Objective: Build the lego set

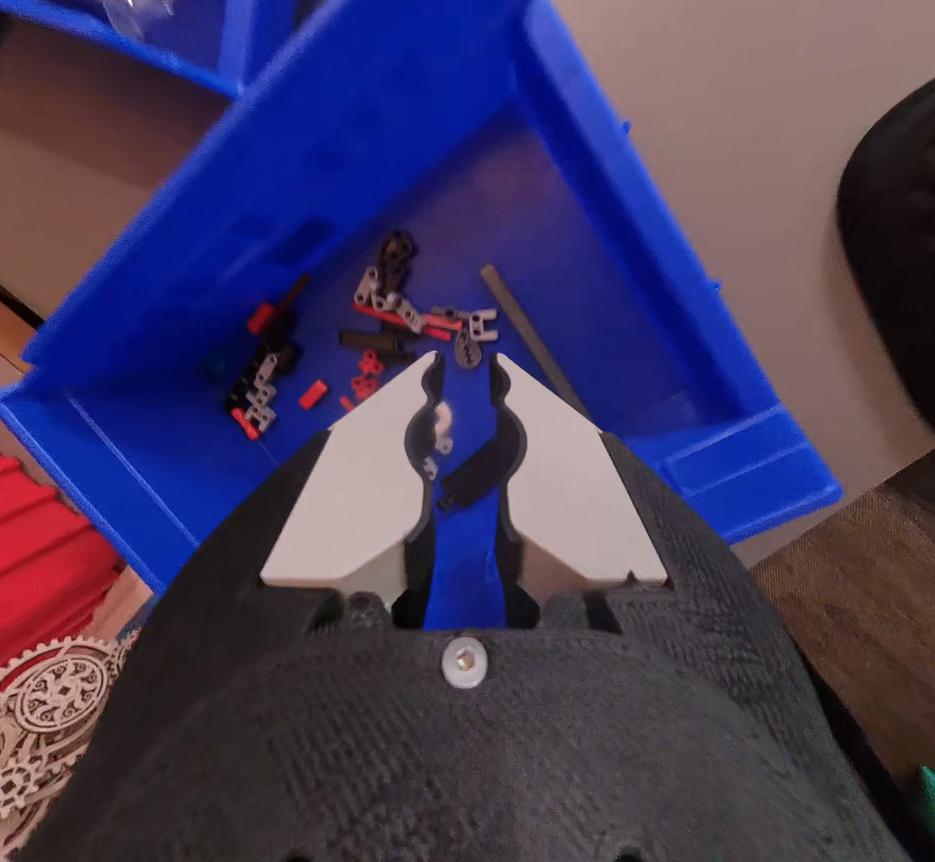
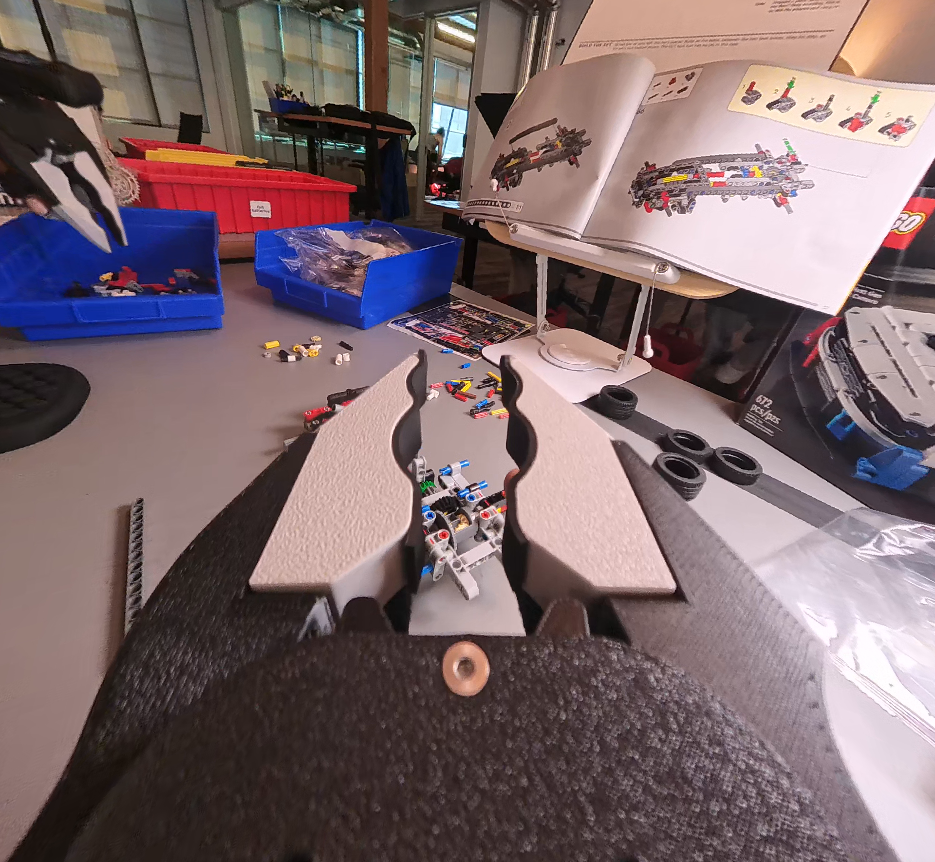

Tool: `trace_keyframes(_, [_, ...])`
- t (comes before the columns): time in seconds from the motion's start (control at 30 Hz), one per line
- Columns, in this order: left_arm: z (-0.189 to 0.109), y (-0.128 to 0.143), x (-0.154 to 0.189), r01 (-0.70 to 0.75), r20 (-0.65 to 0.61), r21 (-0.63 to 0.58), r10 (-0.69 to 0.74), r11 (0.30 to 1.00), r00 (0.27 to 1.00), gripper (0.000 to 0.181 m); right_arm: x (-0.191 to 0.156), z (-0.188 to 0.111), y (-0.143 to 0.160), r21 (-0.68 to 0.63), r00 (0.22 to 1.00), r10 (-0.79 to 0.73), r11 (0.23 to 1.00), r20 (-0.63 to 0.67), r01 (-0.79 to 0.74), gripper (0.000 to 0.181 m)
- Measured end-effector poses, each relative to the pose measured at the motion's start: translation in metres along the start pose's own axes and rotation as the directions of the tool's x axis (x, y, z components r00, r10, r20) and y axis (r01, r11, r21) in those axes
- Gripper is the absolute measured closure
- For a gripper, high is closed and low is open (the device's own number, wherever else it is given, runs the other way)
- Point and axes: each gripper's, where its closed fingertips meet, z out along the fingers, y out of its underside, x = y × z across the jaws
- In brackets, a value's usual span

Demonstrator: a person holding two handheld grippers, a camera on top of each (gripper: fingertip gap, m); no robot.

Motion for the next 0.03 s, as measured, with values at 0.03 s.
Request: trace_keyframes(0.03, [0.0049,0.0101,-0.0009,0.003,-0.022,-0.042,-0.004,0.999,1.0,0.164,-0.0005,0.0009,0.0017,-0.005,1.0,-0.002,1.0,0.001,0.002,0.155])
